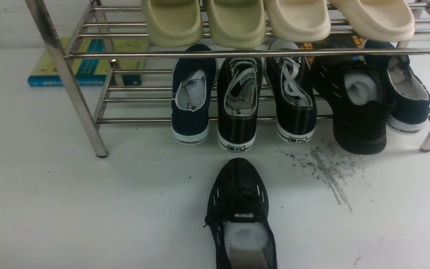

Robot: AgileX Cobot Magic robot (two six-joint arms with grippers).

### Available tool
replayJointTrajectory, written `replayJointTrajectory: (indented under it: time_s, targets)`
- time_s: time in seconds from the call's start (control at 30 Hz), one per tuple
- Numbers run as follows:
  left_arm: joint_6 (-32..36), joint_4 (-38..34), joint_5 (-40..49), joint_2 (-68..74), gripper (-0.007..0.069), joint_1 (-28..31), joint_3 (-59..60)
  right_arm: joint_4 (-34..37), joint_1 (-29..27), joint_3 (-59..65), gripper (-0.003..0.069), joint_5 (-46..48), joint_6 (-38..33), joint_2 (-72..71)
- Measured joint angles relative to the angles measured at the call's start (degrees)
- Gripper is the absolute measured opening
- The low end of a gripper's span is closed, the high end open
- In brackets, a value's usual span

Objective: Take the shoes off the shelf with your hand on the white table.

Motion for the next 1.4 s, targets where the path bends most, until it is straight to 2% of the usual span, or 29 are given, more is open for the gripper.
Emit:
replayJointTrajectory:
  time_s: [1.07,1.17,1.27,1.4]
  targets:
    - [0.0,0.5,0.0,0.0,0.0081,0.0,0.0,-0.1,0.0,0.0,0.024,-0.1,0.3,0.0]
    - [0.0,0.7,0.0,0.0,0.0085,0.0,0.0,5.1,0.0,0.0,0.024,-1.0,4.3,0.0]
    - [0.0,1.6,0.1,0.0,0.0088,0.0,0.0,17.6,0.0,0.3,0.024,-2.0,12.6,0.0]
    - [0.0,3.6,0.2,0.0,0.009,0.0,0.0,30.0,0.0,0.6,0.024,-2.1,19.4,0.0]
